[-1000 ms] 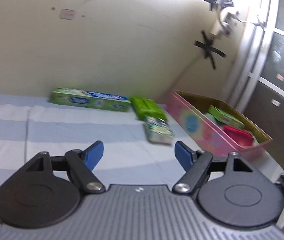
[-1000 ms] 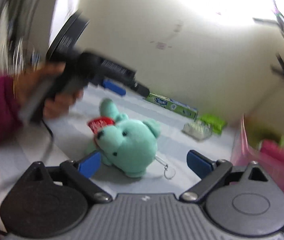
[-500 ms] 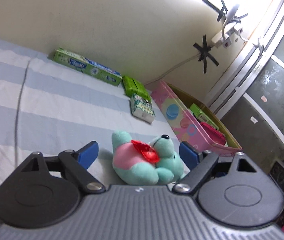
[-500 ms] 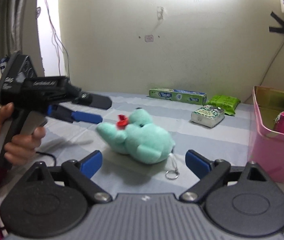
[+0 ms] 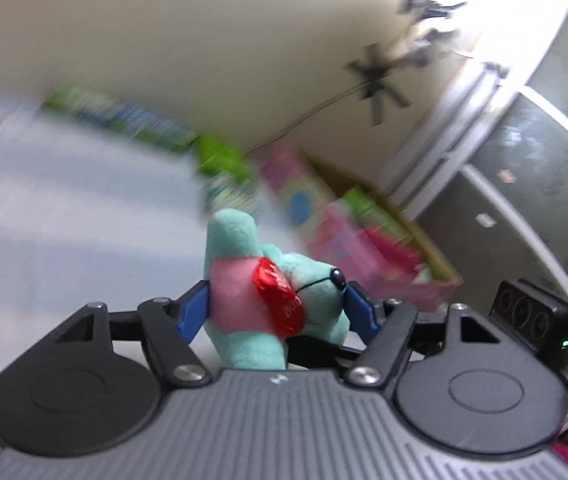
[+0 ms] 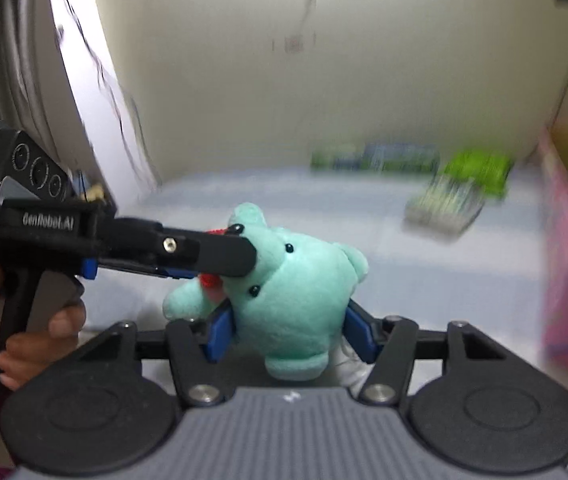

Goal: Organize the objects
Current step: 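Grasp the mint plush toy with the right gripper, then carry the plush toy into the pink tin and open the right gripper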

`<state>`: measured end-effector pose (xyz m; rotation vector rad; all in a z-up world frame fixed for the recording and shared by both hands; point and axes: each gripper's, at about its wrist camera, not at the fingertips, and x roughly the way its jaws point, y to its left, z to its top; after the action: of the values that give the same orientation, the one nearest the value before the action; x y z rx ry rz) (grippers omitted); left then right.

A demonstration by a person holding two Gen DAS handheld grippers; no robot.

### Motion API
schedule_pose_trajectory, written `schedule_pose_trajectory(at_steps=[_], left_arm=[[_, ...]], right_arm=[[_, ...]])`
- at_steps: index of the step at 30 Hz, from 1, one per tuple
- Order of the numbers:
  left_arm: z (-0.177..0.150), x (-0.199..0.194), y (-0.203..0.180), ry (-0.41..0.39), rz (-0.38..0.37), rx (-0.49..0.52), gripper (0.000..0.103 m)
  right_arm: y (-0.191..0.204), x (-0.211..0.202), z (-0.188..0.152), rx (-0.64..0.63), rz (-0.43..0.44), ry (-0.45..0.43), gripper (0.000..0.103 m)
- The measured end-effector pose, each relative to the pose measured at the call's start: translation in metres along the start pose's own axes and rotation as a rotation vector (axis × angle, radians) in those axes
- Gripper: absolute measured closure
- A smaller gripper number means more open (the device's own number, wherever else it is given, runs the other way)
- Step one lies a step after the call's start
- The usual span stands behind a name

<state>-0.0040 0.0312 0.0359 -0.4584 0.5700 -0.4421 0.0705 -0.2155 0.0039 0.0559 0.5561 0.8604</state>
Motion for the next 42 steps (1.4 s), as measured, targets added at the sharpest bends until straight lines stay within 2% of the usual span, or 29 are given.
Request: schedule_pose_trajectory(at_steps=[2, 6, 10, 13, 15, 16, 19, 21, 23, 28, 34, 38, 42], left_arm=[[0.019, 0.013, -0.028, -0.024, -0.031, 0.080, 0.030], [0.042, 0.062, -0.080, -0.050, -0.080, 0.228, 0.030], [0.051, 0.116, -0.111, -0.026, -0.126, 0.261, 0.030], [0.052, 0.151, -0.128, -0.026, -0.131, 0.294, 0.030], [0.055, 0.173, -0.135, -0.042, -0.111, 0.305, 0.025], [0.055, 0.183, -0.136, -0.048, -0.092, 0.313, 0.023], [0.053, 0.210, -0.133, -0.009, 0.030, 0.316, 0.021], [0.047, 0.207, -0.123, -0.029, 0.054, 0.277, 0.021], [0.041, 0.199, -0.118, -0.074, 0.095, 0.285, 0.021], [0.031, 0.173, -0.112, -0.122, 0.151, 0.299, 0.021], [0.020, 0.145, -0.106, -0.127, 0.252, 0.327, 0.021], [0.012, 0.120, -0.077, -0.115, 0.355, 0.300, 0.021], [0.001, 0.095, -0.035, -0.060, 0.501, 0.267, 0.021]], right_arm=[[-0.010, -0.025, 0.011, -0.001, -0.045, -0.084, 0.046], [-0.039, -0.064, 0.023, -0.015, -0.217, -0.210, 0.046], [-0.084, -0.089, 0.022, 0.059, -0.325, -0.262, 0.046], [-0.113, -0.098, 0.019, 0.113, -0.385, -0.289, 0.046], [-0.128, -0.096, 0.021, 0.139, -0.422, -0.309, 0.045], [-0.136, -0.094, 0.021, 0.141, -0.452, -0.319, 0.037], [-0.161, -0.082, 0.018, 0.143, -0.579, -0.347, 0.021], [-0.177, -0.083, 0.009, 0.205, -0.563, -0.356, 0.022], [-0.181, -0.093, 0.003, 0.229, -0.574, -0.370, 0.022], [-0.189, -0.117, -0.005, 0.288, -0.613, -0.476, 0.022], [-0.183, -0.128, -0.009, 0.274, -0.705, -0.551, 0.022], [-0.183, -0.133, -0.014, 0.274, -0.755, -0.578, 0.022], [-0.178, -0.133, -0.017, 0.298, -0.755, -0.561, 0.022]])
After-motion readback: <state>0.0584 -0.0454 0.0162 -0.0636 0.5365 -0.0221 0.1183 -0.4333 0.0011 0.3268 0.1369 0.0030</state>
